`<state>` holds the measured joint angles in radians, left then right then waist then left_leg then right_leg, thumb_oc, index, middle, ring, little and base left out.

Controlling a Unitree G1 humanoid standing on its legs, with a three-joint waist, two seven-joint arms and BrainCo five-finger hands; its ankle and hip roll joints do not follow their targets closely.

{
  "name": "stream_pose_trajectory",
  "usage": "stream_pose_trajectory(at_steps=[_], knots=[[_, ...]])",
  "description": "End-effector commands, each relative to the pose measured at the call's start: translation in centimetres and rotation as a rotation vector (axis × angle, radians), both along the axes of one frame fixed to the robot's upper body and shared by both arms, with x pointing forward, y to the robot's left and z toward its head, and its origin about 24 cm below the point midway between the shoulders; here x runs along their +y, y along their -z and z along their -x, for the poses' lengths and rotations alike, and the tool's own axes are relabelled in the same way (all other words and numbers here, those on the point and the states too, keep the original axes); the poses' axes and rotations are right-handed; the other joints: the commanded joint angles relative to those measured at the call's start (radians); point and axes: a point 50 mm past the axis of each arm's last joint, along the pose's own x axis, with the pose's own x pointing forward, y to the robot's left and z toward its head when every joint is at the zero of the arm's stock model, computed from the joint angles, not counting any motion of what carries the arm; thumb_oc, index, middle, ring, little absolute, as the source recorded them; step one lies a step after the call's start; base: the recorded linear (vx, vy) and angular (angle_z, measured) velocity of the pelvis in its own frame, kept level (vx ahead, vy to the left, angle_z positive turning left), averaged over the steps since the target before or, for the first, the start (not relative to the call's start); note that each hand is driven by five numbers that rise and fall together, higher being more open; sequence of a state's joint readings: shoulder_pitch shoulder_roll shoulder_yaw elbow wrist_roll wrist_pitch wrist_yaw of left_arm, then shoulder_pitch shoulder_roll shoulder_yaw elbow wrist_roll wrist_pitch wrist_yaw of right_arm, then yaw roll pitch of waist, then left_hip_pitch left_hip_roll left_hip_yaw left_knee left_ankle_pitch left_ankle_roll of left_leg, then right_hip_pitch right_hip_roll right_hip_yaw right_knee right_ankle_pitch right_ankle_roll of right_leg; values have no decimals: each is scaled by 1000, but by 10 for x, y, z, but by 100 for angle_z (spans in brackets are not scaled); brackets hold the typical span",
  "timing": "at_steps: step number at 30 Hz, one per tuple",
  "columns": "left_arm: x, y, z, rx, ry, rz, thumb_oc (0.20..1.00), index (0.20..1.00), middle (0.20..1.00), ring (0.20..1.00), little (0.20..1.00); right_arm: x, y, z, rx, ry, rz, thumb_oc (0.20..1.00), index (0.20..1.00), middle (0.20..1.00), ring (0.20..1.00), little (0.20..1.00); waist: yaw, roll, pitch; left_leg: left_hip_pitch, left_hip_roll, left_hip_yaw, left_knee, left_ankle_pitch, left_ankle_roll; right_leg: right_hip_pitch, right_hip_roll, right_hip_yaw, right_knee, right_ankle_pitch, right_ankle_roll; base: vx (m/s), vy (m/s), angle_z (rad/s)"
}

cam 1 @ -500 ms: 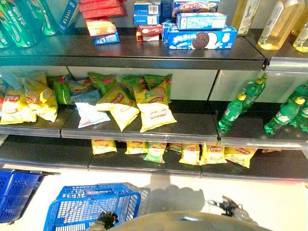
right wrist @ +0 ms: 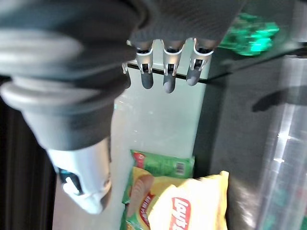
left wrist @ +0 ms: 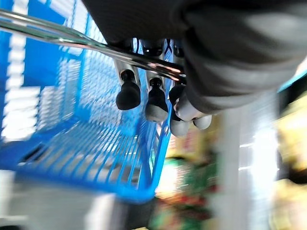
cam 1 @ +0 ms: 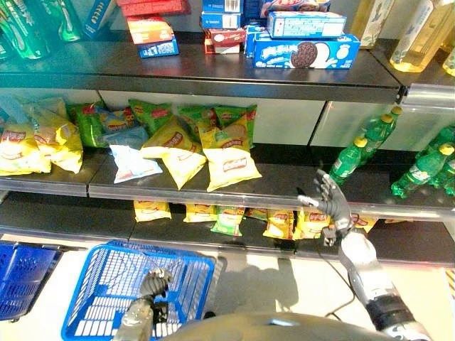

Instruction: Pick up the snacks into the basket

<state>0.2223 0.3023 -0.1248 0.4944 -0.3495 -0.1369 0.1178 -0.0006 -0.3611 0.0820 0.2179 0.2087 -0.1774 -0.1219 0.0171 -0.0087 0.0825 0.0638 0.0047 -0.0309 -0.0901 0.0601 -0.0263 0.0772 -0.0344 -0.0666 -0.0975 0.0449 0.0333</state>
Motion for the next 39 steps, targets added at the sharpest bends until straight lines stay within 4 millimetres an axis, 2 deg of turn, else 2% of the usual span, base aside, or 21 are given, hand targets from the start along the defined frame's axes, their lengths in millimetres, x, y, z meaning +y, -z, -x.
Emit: stream_pose_trajectory(at_steps=[1,2,4,7,8,9,10,11,19,23,24,29,33,39], knots=[[-3,-44,-55,-294,40,-15,200,200,200,200,200,7,-37,-21,-173,-26,6,1000,1000,1000,1000,1000,32,-19,15,-6,-22,-31,3,-64,-10,-46,-50,-31,10,-16,122,-319,-37,0],[-17,-98,-73,-551,87,67,200,200,200,200,200,21,-92,-61,-354,-39,56,1000,1000,1000,1000,1000,83,-41,112,-120,-39,-57,93,-72,4,-117,-55,-41,36,2,111,-355,-39,1],[-20,-109,-76,-600,101,76,200,200,200,200,200,27,-102,-71,-378,-41,63,1000,1000,1000,1000,1000,95,-48,128,-149,-45,-67,103,-69,8,-151,-54,-42,53,8,107,-248,-24,-3],[-23,-119,-79,-643,109,90,200,200,200,200,200,30,-105,-80,-372,-35,55,1000,1000,1000,1000,1000,107,-51,138,-175,-49,-74,105,-63,9,-173,-57,-50,62,9,106,-103,4,20],[-30,-135,-84,-712,146,108,200,200,200,200,200,34,-111,-90,-368,-27,50,1000,1000,1000,1000,1000,120,-53,162,-204,-56,-83,115,-56,8,-201,-60,-54,75,13,106,-106,5,15],[-29,-135,-84,-713,145,108,200,200,200,200,200,35,-112,-90,-370,-27,50,1000,1000,1000,1000,1000,119,-53,161,-207,-57,-83,117,-56,8,-204,-61,-54,77,12,106,-232,34,6],[-34,-151,-87,-782,172,121,200,200,200,200,200,36,-120,-98,-384,-16,42,1000,1000,1000,1000,1000,129,-50,197,-246,-64,-86,139,-50,6,-243,-64,-55,103,16,104,-183,40,17],[-37,-155,-89,-802,184,126,200,200,200,200,200,36,-125,-102,-391,-12,52,1000,1000,1000,1000,1000,133,-50,212,-267,-66,-91,153,-49,5,-266,-67,-56,121,17,102,-188,47,23],[-44,-169,-92,-859,204,152,200,200,200,200,200,28,-136,-115,-379,45,49,1000,1000,1000,1000,1000,156,-48,243,-317,-79,-108,171,-41,7,-305,-74,-70,135,19,100,-33,27,16],[-49,-178,-93,-897,236,156,200,200,200,200,200,15,-171,-133,-429,126,65,1000,1000,1000,1000,1000,177,-57,283,-361,-85,-110,205,-46,6,-347,-74,-72,168,17,95,-50,15,3],[-49,-178,-94,-898,236,156,200,200,200,200,200,15,-172,-133,-431,126,65,1000,1000,1000,1000,1000,177,-56,284,-362,-85,-110,206,-46,6,-348,-74,-72,169,17,95,-11,-2,4],[-54,-185,-93,-916,268,146,200,200,200,200,200,0,-200,-150,-413,234,83,1000,1000,1000,1000,1000,189,-69,295,-375,-89,-117,213,-47,2,-355,-72,-76,172,16,94,1,2,5],[-61,-191,-94,-930,305,153,200,200,200,200,200,-10,-204,-163,-313,322,49,1000,1000,1000,1000,1000,199,-74,307,-374,-90,-118,209,-46,0,-354,-70,-82,171,16,94,0,3,1],[-65,-196,-94,-942,326,156,200,200,200,200,200,-8,-210,-172,-226,333,70,1000,1000,1000,1000,1000,209,-76,315,-367,-89,-119,199,-45,-2,-346,-68,-88,163,18,96,4,5,5]])
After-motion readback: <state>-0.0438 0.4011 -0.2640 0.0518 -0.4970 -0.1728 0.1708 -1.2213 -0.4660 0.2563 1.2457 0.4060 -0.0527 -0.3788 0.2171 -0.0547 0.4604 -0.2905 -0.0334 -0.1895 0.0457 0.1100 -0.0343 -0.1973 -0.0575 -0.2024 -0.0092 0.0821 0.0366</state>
